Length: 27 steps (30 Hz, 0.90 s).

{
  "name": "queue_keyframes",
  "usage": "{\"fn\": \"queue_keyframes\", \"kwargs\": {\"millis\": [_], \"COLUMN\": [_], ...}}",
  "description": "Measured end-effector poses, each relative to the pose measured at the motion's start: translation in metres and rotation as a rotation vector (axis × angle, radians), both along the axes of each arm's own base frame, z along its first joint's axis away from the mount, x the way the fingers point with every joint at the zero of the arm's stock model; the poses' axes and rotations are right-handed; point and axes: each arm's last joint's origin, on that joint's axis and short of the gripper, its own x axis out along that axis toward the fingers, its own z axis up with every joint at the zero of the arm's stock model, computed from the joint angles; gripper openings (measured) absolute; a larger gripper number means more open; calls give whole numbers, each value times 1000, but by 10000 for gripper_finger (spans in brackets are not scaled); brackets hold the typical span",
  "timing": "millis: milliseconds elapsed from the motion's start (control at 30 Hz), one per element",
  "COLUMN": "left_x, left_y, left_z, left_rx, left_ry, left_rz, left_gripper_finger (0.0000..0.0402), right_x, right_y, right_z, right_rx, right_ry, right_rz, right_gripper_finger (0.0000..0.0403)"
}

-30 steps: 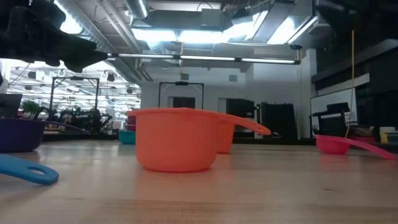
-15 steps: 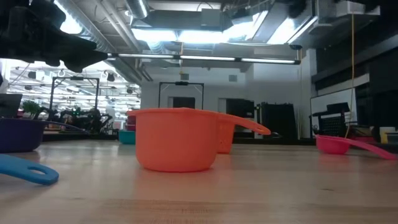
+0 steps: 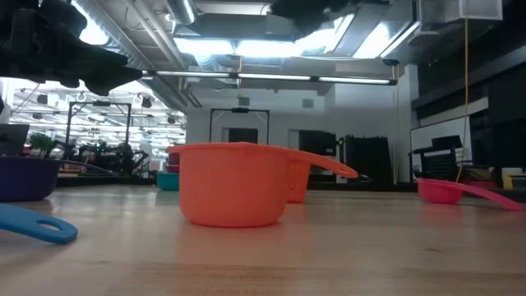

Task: Nest measuring cups in basket
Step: Move the orange measuring cup to the center

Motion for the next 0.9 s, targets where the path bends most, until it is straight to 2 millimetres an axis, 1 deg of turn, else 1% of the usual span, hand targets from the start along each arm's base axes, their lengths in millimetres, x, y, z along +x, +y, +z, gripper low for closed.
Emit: {"fn": "queue_keyframes", "kwargs": {"millis": [133, 300, 367, 467, 600, 733, 900], "left_x": [0, 0, 0, 0, 0, 0, 0], "left_y": [0, 0, 0, 0, 0, 0, 0], "left_z": [0, 0, 0, 0, 0, 0, 0], "left_rx": [0, 0, 0, -1, -1, -1, -1], "left_ry": [0, 0, 0, -1, 0, 0, 0], "left_rz": [0, 0, 0, 0, 0, 0, 0], "left_gripper_finger": [255, 255, 255, 255, 255, 255, 255], "right_x": [28, 59, 69, 83, 96, 102, 105], "right_y": [15, 34, 41, 51, 62, 69, 73], "right_z": [-6, -22, -30, -47, -71, -94, -113], "right_rx": [-39, -43, -44, -47, -53, -59, -64], "right_ry": [13, 51, 67, 106, 157, 214, 258], "right_rz": [61, 107, 121, 141, 163, 178, 186], "right_gripper_finger": [194, 194, 194, 194, 194, 194, 194]}}
